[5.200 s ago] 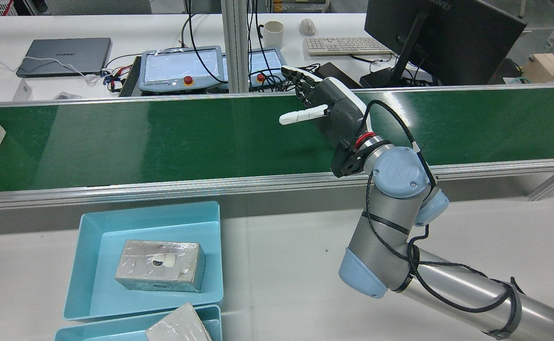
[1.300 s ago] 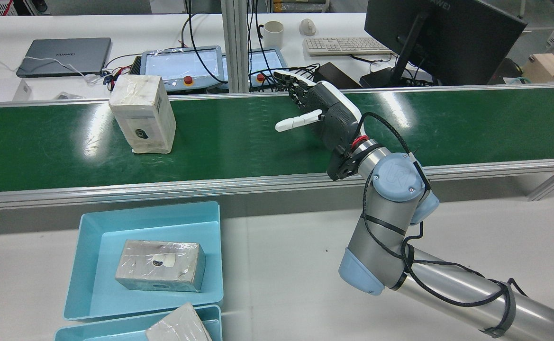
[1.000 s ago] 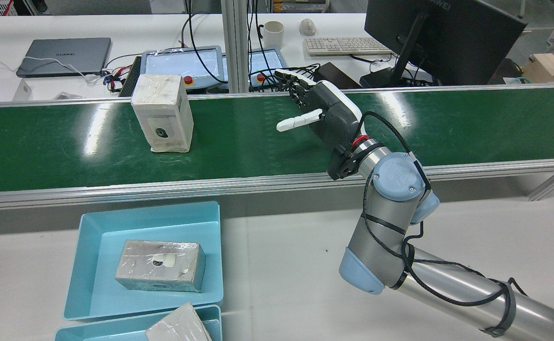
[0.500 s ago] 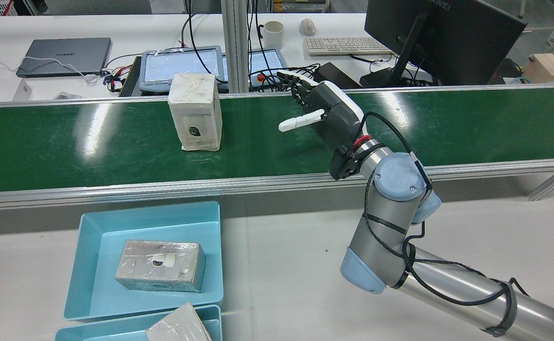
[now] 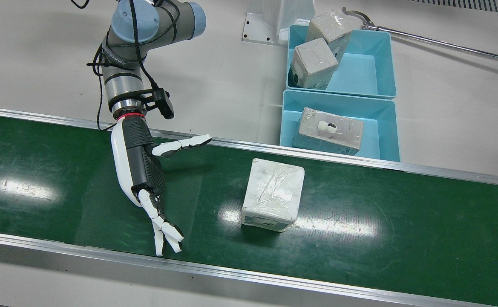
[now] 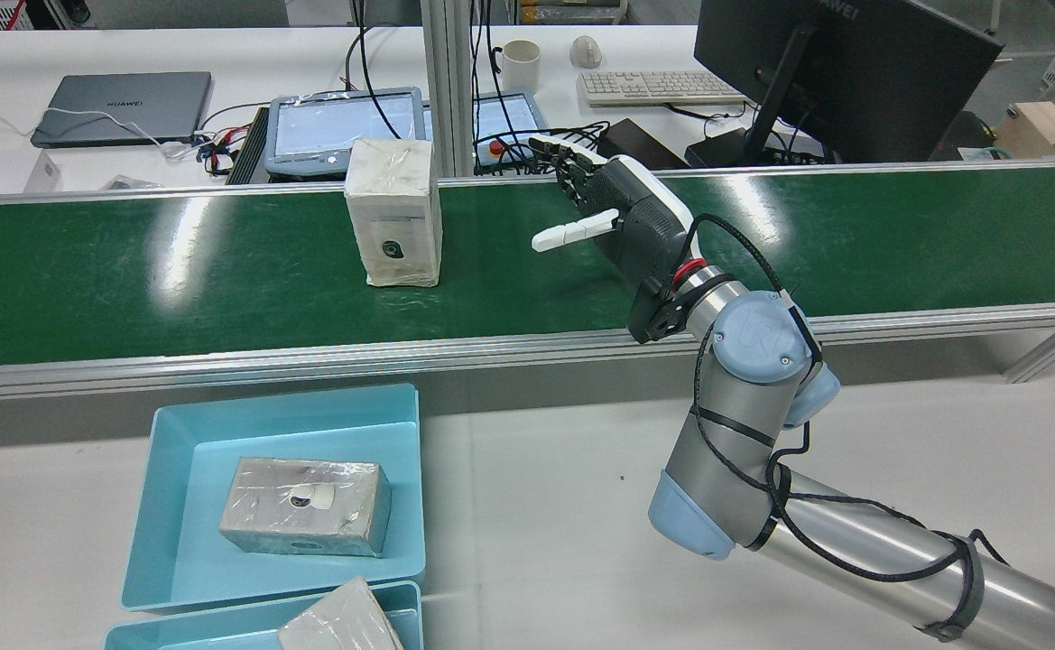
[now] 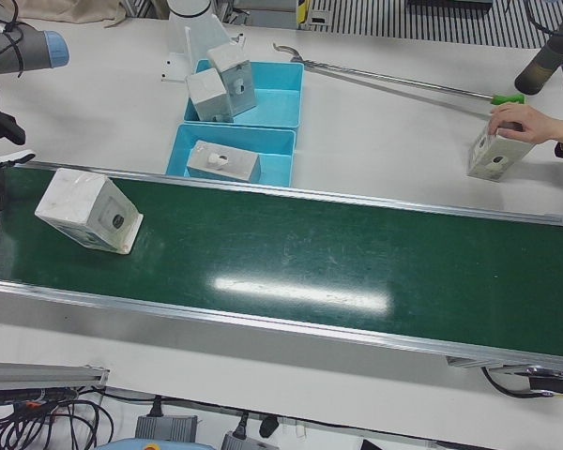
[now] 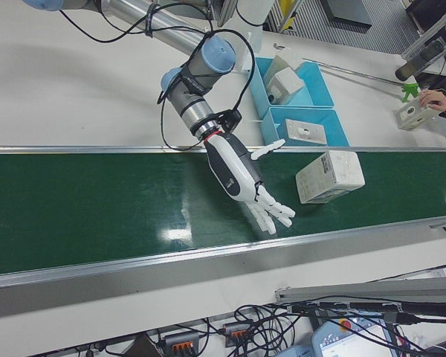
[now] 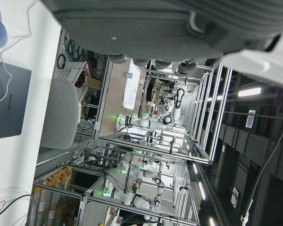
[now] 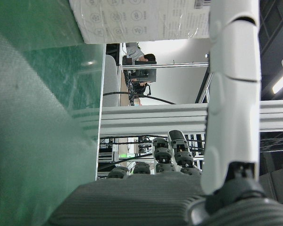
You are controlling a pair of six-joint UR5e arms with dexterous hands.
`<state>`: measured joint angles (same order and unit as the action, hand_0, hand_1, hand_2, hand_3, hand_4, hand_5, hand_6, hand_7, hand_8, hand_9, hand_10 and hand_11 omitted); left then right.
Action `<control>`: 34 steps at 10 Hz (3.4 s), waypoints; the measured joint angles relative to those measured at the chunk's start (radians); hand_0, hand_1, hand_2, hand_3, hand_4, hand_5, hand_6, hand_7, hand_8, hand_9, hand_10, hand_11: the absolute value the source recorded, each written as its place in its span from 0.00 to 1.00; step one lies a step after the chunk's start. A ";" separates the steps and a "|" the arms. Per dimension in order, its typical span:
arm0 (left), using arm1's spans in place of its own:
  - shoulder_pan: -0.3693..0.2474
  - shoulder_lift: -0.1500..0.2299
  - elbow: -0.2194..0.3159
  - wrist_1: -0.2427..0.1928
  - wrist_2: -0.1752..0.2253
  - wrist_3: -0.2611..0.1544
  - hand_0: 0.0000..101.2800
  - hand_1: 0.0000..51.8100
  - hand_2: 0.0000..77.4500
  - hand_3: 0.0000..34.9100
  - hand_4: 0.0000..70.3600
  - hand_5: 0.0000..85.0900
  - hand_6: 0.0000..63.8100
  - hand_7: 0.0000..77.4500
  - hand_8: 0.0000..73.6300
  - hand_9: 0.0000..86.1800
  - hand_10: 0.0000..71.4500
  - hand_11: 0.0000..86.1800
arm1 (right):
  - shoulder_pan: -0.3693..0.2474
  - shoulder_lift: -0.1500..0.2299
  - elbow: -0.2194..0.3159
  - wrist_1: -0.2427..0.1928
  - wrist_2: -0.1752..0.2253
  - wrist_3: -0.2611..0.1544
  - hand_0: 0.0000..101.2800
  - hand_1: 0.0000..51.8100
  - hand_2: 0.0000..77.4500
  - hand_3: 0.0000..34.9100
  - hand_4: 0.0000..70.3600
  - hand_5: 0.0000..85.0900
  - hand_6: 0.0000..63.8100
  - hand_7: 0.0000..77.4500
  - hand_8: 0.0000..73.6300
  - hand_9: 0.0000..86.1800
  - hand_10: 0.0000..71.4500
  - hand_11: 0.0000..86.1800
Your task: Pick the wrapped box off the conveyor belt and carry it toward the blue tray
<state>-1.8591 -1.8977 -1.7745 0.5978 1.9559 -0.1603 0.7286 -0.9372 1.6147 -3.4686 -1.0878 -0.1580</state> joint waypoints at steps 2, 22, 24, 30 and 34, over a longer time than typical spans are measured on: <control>0.000 0.000 0.000 0.000 0.000 0.000 0.00 0.00 0.01 0.00 0.00 0.01 0.01 0.01 0.01 0.01 0.01 0.01 | 0.000 0.000 -0.001 0.000 0.000 0.001 0.48 0.28 0.06 0.00 0.12 0.17 0.05 0.03 0.00 0.01 0.00 0.02; 0.000 0.000 0.000 0.000 0.000 0.000 0.00 0.00 0.01 0.00 0.00 0.01 0.01 0.01 0.01 0.01 0.01 0.01 | 0.009 0.102 0.044 -0.192 0.002 -0.005 0.42 0.03 0.44 0.04 0.32 0.59 0.56 0.51 0.64 0.57 0.66 0.45; 0.000 0.000 0.000 0.000 0.000 0.000 0.00 0.00 0.01 0.00 0.00 0.01 0.01 0.01 0.01 0.01 0.01 0.01 | 0.003 0.148 0.088 -0.205 -0.001 -0.016 0.40 0.02 0.45 0.22 0.32 0.59 0.58 0.53 0.69 0.61 0.75 0.53; 0.000 0.000 0.000 0.000 0.000 0.000 0.00 0.00 0.01 0.00 0.00 0.01 0.01 0.01 0.01 0.01 0.00 0.01 | -0.191 0.318 0.122 -0.254 0.021 -0.110 0.41 0.00 0.54 0.21 0.30 0.69 0.67 0.72 0.90 0.81 0.91 0.81; 0.000 0.000 0.000 0.000 0.000 0.000 0.00 0.00 0.01 0.00 0.00 0.01 0.01 0.01 0.01 0.01 0.01 0.01 | -0.275 0.333 0.064 -0.206 0.012 -0.112 0.43 0.00 0.54 0.09 0.29 0.71 0.67 0.82 0.88 0.86 0.76 0.81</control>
<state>-1.8591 -1.8977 -1.7745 0.5978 1.9559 -0.1603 0.4538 -0.6041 1.6783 -3.6749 -1.0753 -0.2704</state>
